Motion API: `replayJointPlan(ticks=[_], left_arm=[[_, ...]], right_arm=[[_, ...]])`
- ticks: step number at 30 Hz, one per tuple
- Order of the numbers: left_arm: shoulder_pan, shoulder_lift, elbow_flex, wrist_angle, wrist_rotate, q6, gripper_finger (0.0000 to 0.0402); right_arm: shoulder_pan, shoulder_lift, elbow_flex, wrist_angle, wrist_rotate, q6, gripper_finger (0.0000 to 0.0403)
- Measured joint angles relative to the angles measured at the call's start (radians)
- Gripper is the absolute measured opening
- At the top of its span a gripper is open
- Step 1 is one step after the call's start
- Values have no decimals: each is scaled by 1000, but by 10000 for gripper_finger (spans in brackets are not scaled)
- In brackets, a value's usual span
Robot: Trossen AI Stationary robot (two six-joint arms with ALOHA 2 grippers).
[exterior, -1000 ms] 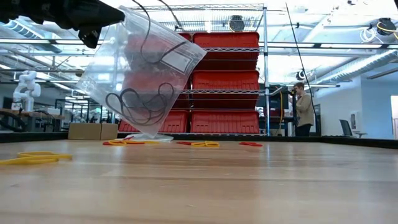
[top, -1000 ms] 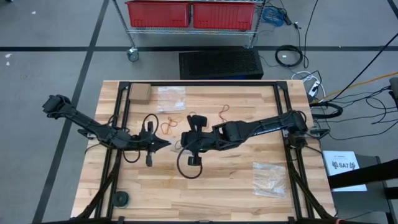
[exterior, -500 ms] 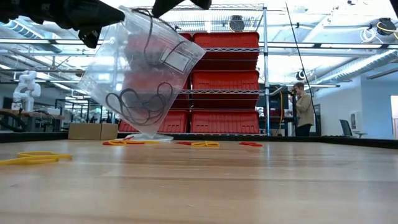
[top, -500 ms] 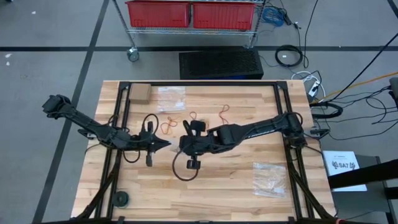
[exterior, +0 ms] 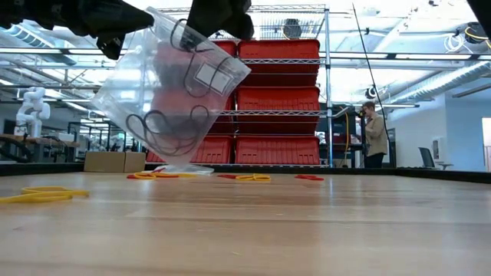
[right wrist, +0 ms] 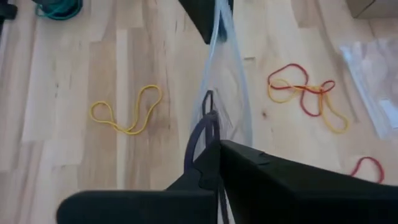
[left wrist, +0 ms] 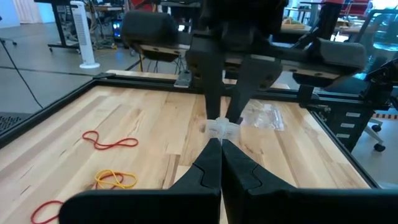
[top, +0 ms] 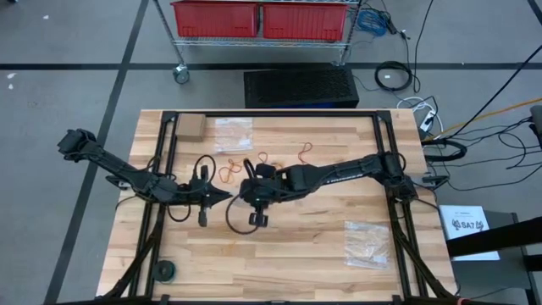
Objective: Sort rubber bands
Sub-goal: Put the purple rubber band into the top right transparent zip lock bag
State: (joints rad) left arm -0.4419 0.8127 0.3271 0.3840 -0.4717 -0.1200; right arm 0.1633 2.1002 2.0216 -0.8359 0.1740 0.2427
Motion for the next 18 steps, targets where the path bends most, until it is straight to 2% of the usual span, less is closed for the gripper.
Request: replayJointPlan(ticks=[4, 12, 18], left_arm=[[0, 0, 0, 0, 0, -2, 0], [0, 0, 0, 0, 0, -2, 0], [0, 0, 0, -1, 0, -1, 0]], right_arm=[[-1, 0, 0, 1, 6, -34, 42], [2, 0, 0, 25, 6, -52, 139], [2, -12, 0, 39, 7, -53, 181]])
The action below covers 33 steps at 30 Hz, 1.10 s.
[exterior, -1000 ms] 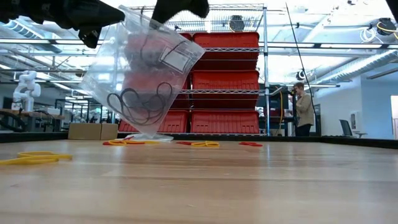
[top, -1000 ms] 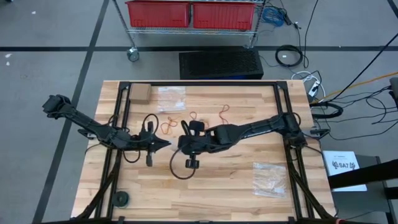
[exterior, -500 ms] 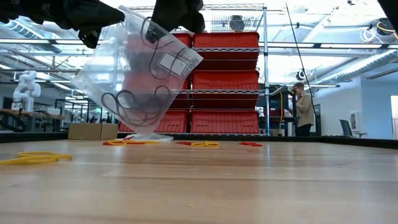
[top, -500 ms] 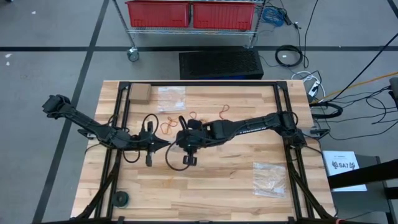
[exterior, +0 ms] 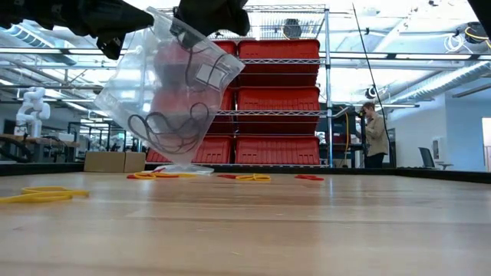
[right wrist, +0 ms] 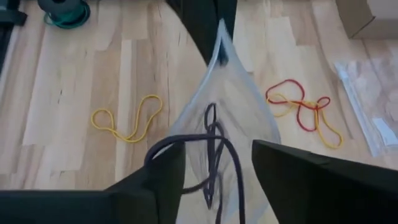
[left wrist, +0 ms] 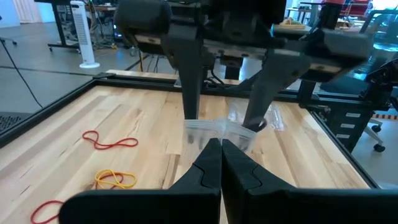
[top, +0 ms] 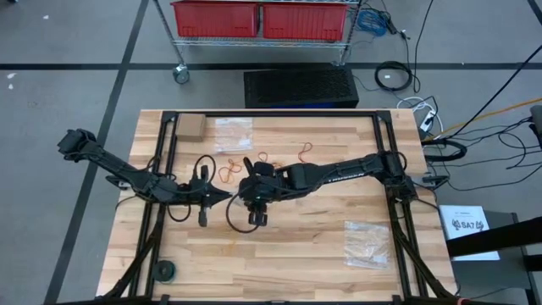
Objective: Sort rubber bands
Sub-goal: Put the purple rubber band into the top right transparent zip lock bag
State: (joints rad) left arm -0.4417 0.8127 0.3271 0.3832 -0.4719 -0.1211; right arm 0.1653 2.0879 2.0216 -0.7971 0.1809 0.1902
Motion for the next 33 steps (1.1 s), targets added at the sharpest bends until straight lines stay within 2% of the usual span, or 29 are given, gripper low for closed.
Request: replayJointPlan(ticks=[5, 15, 20, 27, 33], left_arm=[[0, 0, 0, -2, 0, 1, 0], [0, 0, 0, -3, 0, -2, 0], [0, 0, 0, -3, 0, -2, 0], [0, 0, 0, -3, 0, -4, 0], [0, 0, 0, -3, 0, -3, 0]], right_arm=[[-5, -6, 1, 6, 1, 16, 194], [-55, -7, 0, -47, 0, 92, 177], [-68, -7, 0, -59, -79, 186, 184], [-88, -8, 0, -89, -43, 244, 192], [-85, -8, 0, -90, 5, 185, 192]])
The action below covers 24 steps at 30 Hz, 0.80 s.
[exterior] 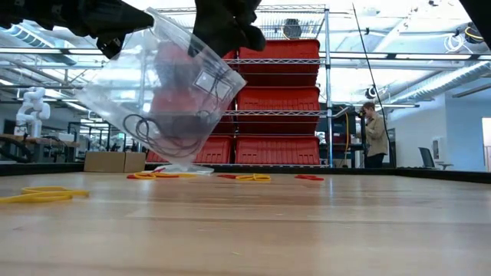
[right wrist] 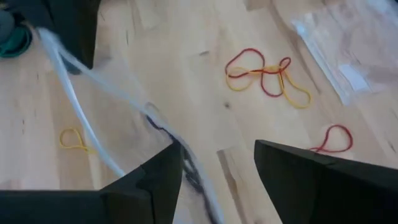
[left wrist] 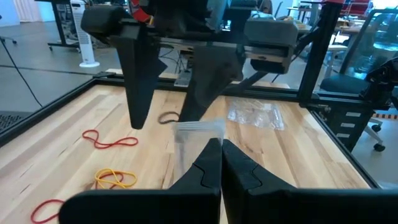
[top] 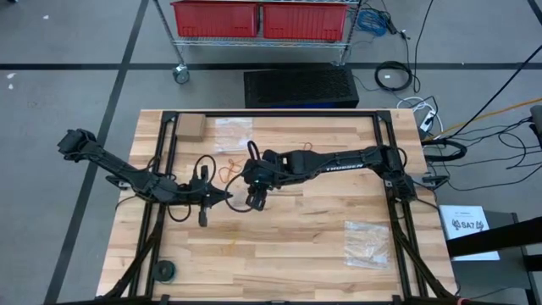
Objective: Sort rubber bands
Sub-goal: Put the purple rubber band into the top right transparent zip lock bag
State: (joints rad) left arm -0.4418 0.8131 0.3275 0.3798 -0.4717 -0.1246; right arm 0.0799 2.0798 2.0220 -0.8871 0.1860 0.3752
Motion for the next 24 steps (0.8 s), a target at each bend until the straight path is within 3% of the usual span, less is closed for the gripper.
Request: replayJointPlan(ticks=[9, 13, 19, 24], left_arm=[[0, 0, 1, -5, 0, 0, 0], [0, 0, 1, -5, 3, -1, 0], [0, 0, 1, -9, 10, -2, 0], [0, 0, 1, -11, 24, -2, 0]], right_arm=[[2, -39, 0, -250, 5, -81, 192], [2, -68, 0, -332, 80, -80, 192], [10, -102, 0, -368, 107, -96, 192], [64, -105, -29, -341, 101, -219, 192]])
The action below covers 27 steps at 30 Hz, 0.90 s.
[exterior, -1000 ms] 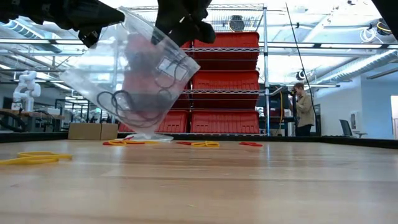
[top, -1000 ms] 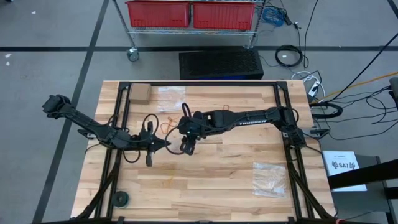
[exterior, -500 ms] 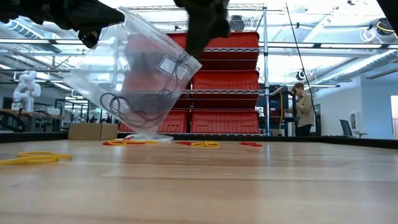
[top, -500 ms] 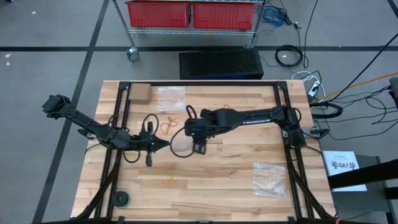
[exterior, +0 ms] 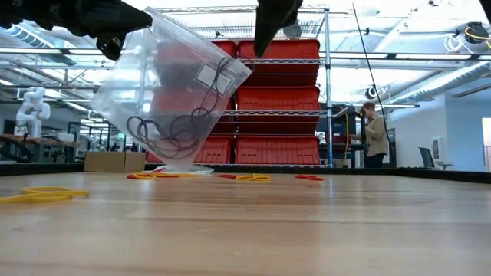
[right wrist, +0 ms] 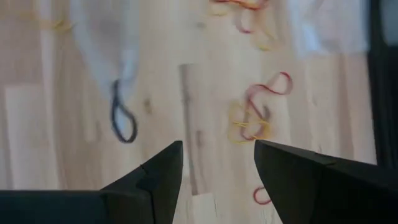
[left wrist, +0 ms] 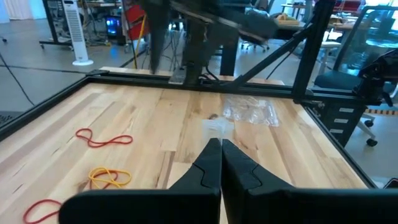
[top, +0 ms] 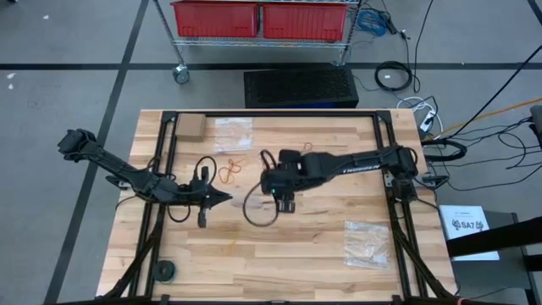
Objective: Sort rubber bands
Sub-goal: Put the purple rubber band into the top right transparent zip lock bag
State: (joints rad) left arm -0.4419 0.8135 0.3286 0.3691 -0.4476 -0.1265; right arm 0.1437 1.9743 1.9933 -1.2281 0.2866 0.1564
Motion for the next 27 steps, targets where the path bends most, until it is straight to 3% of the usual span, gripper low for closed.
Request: replayJointPlan(ticks=[12, 17, 23, 27], left_arm=[[0, 0, 0, -4, 6, -8, 0], [0, 0, 0, -4, 6, -7, 0], [0, 0, 0, -4, 6, -7, 0], [0, 0, 0, -4, 6, -7, 0]], right_arm=[[29, 2, -234, 200, -22, -43, 178], [30, 2, -239, 219, -55, -24, 122], [53, 2, -224, 242, -57, -26, 20], [72, 2, -206, 257, -57, -27, 9]])
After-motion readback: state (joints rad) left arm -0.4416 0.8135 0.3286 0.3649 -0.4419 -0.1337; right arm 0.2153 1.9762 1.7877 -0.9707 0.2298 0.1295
